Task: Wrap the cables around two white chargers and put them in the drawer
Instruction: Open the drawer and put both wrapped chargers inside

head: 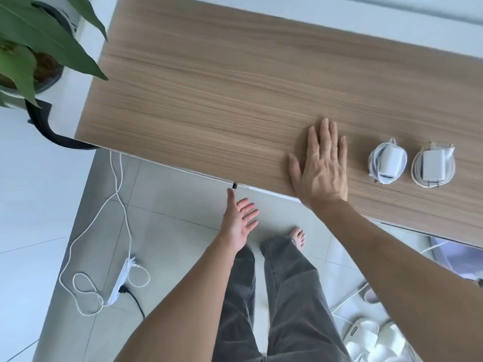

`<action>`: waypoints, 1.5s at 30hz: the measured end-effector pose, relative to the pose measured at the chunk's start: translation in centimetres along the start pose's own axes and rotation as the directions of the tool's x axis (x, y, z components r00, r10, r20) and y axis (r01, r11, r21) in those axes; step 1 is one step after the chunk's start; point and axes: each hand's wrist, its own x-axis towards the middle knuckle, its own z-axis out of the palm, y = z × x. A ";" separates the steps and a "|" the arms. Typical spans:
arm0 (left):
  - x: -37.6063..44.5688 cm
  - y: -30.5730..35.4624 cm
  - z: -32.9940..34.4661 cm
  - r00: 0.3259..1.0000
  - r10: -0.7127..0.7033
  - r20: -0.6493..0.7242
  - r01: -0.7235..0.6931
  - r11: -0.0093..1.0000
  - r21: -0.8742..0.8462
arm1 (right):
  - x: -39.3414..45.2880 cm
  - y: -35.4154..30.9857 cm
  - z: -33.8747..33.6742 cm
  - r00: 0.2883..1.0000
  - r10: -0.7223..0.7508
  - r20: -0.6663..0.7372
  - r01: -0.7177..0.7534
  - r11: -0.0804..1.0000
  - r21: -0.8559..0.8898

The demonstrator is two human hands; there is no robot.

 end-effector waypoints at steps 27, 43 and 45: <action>6.7 -0.7 -3.8 0.956 0.031 0.291 -0.017 0.999 -0.048 | 0.1 0.3 0.1 1.000 0.006 -0.017 -0.006 1.000 -0.007; -4.9 3.7 -5.4 0.883 0.408 0.230 -0.373 0.317 0.872 | -0.7 1.1 -1.2 0.999 -0.021 0.041 0.012 0.979 0.204; -6.1 3.5 -4.9 0.767 0.501 0.401 -0.497 0.069 0.865 | -3.0 1.8 -1.8 0.997 -0.070 -0.033 0.076 0.957 0.279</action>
